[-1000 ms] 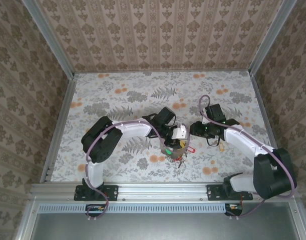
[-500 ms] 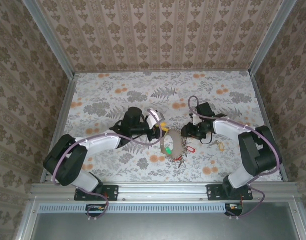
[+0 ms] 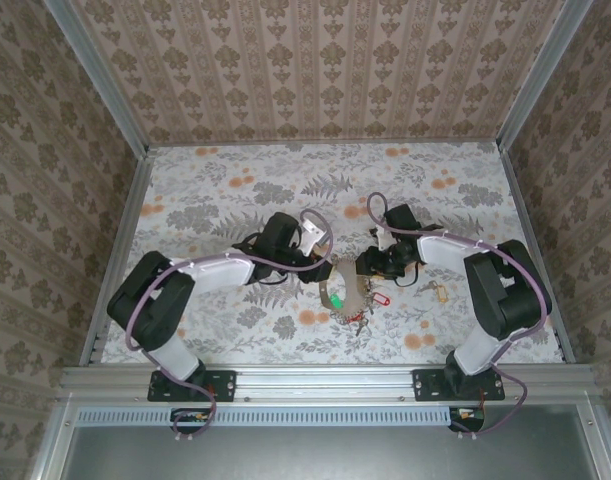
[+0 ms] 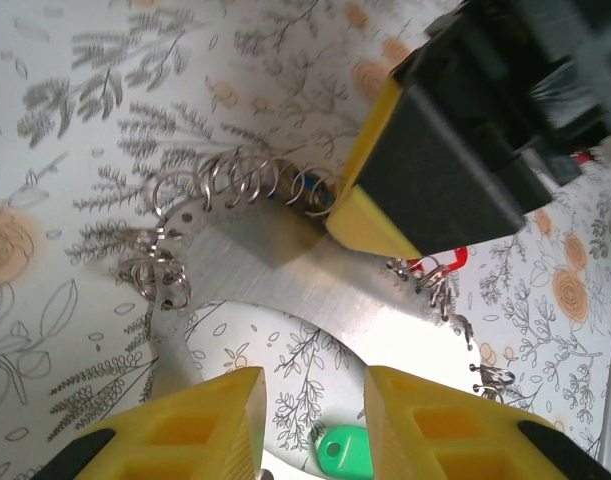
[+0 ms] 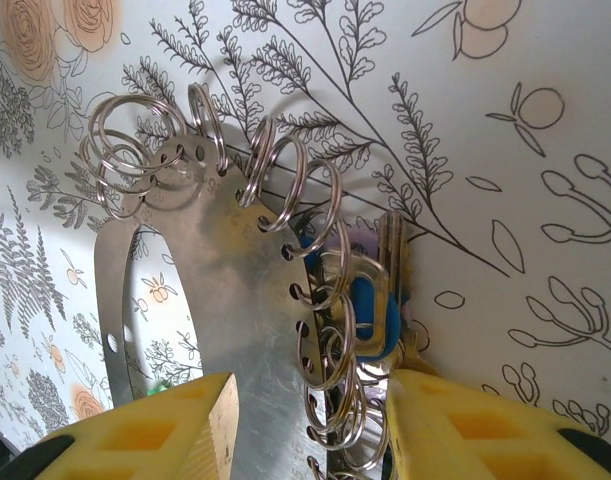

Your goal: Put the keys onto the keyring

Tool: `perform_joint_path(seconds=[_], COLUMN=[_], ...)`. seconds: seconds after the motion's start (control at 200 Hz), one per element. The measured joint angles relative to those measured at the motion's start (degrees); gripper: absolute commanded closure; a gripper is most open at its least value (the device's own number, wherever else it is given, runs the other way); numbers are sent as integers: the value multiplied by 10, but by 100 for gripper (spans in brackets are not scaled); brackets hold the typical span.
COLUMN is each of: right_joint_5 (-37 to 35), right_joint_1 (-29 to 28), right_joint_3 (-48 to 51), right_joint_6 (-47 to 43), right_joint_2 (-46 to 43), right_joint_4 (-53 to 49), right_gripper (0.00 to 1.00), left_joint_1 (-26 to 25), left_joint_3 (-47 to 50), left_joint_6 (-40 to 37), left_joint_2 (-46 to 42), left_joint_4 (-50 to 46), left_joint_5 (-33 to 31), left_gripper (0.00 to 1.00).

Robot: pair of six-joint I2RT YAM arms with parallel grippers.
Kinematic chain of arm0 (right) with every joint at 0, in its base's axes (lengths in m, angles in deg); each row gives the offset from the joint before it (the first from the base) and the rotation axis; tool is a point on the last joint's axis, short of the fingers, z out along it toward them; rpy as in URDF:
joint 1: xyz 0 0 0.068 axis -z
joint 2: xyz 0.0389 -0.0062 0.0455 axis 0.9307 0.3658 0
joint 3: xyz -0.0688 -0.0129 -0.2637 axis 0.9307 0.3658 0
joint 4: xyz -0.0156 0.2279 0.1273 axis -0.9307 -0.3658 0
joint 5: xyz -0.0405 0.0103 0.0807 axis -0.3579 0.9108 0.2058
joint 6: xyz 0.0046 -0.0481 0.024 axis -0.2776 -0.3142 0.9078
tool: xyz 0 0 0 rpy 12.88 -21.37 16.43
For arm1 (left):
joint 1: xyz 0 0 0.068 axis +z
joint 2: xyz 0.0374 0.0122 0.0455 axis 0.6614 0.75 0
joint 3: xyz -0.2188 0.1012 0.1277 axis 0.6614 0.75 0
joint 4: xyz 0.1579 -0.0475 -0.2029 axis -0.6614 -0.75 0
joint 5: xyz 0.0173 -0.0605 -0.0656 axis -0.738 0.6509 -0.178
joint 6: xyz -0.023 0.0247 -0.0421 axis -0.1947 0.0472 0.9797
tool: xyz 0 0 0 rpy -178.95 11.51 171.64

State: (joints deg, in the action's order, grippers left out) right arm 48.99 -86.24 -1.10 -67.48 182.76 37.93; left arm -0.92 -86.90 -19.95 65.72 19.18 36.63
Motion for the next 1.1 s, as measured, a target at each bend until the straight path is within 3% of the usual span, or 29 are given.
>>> perform_joint_path(seconds=[0.44, 0.72, 0.79, 1.0, 1.1], right_joint_5=[43, 12, 20, 65, 74], right_joint_1=[0, 0, 0, -1, 0], right_joint_3=[-3, 1, 2, 2, 3], right_joint_6=[-7, -11, -16, -17, -17], right_joint_2=[21, 12, 12, 30, 33], right_joint_4=[20, 17, 17, 33, 38], right_gripper=[59, 59, 64, 68, 79], left_joint_1=[0, 0, 0, 3, 5], left_joint_3=[-26, -49, -49, -54, -55], left_joint_6=[73, 85, 85, 85, 85], left_joint_2=[89, 108, 110, 122, 123], left_joint_4=[-59, -67, -63, -52, -49], left_joint_5=[-2, 4, 7, 30, 35], left_gripper=[78, 78, 78, 78, 78])
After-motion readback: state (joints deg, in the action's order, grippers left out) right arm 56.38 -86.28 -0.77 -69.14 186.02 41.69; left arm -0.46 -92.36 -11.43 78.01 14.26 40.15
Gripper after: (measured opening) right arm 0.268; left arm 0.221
